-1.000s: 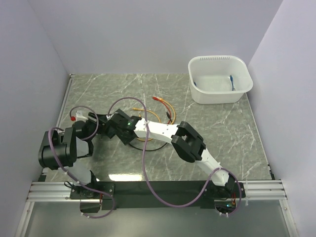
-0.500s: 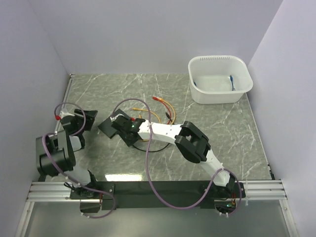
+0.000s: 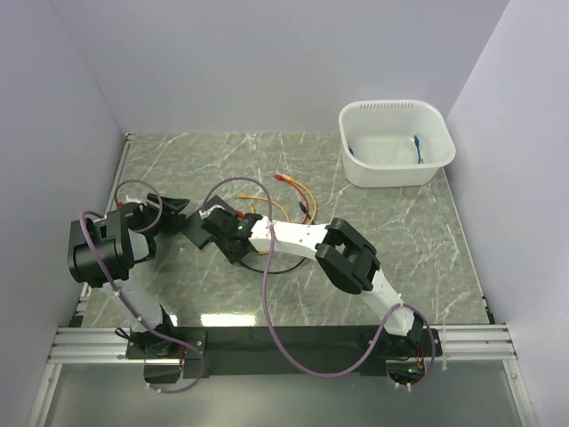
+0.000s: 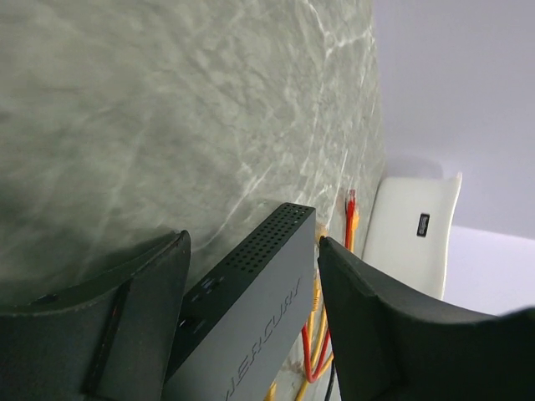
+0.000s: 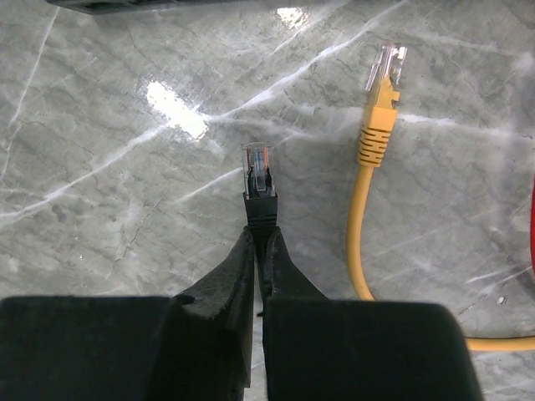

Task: Insert the plug into the switch port

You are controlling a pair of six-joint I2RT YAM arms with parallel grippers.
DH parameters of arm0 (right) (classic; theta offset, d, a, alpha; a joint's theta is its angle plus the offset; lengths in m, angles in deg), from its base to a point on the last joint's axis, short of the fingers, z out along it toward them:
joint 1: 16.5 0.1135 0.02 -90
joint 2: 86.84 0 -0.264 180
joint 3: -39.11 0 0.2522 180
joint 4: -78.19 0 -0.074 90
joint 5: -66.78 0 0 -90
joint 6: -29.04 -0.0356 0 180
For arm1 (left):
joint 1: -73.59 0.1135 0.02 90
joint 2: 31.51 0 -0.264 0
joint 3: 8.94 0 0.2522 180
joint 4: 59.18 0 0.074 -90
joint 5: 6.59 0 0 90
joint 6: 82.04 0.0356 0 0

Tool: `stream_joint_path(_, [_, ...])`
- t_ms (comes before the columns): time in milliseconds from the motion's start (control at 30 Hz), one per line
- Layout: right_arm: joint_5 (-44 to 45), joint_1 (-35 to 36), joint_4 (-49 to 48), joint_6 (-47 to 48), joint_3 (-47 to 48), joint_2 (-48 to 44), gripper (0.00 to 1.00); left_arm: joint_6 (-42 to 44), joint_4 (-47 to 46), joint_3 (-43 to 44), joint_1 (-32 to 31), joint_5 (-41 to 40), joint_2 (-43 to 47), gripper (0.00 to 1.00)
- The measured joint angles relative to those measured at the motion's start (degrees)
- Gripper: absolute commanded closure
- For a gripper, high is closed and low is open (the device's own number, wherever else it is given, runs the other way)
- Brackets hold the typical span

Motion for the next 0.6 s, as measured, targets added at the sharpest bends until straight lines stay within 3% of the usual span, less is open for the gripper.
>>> stream_joint_path(233, [0.0, -0.1, 1.7, 0.0, 2.0, 0.6, 1.0, 1.6, 3.1, 3.5, -4.1, 0.4, -1.0, 0.35])
stream_joint_path(600, [-0.9, -0.3, 3.7, 0.0, 10.9, 3.0, 1.0, 2.0, 4.2, 3.6, -4.6, 0.8, -1.1, 0.35])
